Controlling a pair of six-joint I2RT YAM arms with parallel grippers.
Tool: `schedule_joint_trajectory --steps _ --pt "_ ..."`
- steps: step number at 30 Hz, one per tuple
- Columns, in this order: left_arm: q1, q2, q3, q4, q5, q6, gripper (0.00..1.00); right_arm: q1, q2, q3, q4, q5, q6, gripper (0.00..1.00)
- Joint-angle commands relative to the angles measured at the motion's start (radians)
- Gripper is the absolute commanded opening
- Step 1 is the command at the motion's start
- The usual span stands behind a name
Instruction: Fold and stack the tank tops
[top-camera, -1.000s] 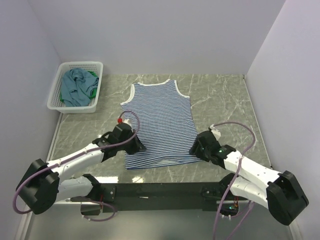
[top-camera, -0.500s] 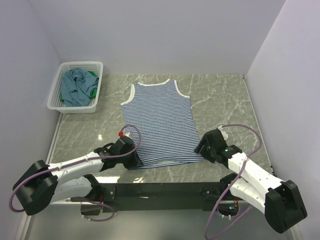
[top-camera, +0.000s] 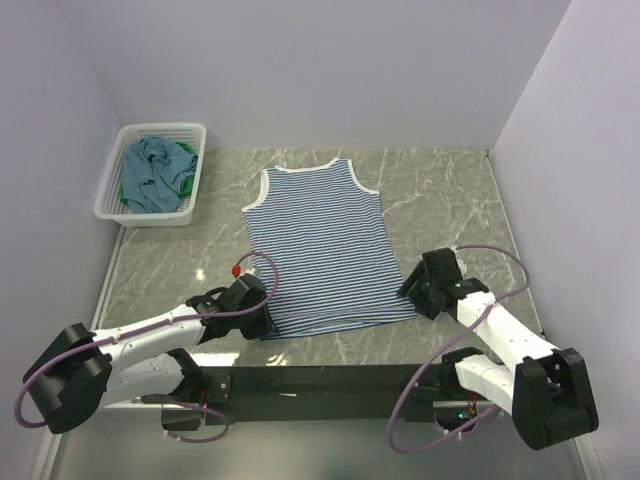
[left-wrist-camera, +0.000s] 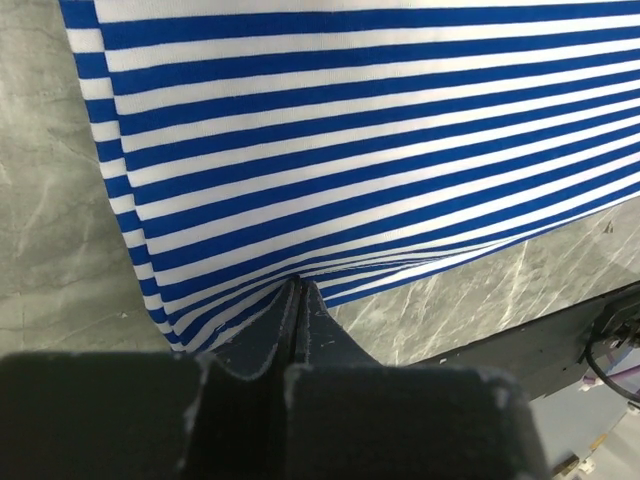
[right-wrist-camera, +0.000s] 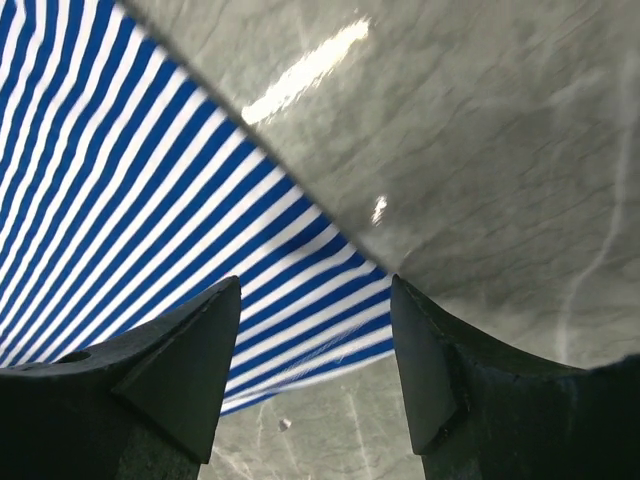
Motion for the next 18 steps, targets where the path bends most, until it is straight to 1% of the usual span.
schedule_joint_trajectory --steps 1,5,9,11,13,16,18 --pt "-0.004 0.001 0.021 -0.038 0.011 0.036 0.01 -0.054 0.032 0.037 -0.039 0.027 -0.055 0.69" --pt "-0.006 -0.009 0.029 -0.057 0.046 0.071 0.01 -0.132 0.094 0.047 -0.018 0.003 -0.097 0.68" --pt "-0.009 -0.014 0.026 -0.044 0.141 0.111 0.00 -0.174 0.150 0.084 -0.001 -0.010 -0.132 0.68" --pt "-0.015 -0.031 0.029 -0.041 0.173 0.122 0.01 -0.177 0.160 0.101 -0.004 -0.014 -0.166 0.64" --pt "-0.016 -0.046 0.037 -0.050 0.205 0.117 0.01 -0.177 0.145 0.107 -0.001 -0.057 -0.186 0.60" --pt "-0.016 -0.123 0.089 -0.075 0.216 0.093 0.00 -0.174 0.082 0.083 -0.011 -0.059 -0.190 0.59" --pt "-0.016 -0.163 0.130 -0.131 0.177 0.077 0.01 -0.163 0.013 0.074 -0.033 -0.039 -0.189 0.58"
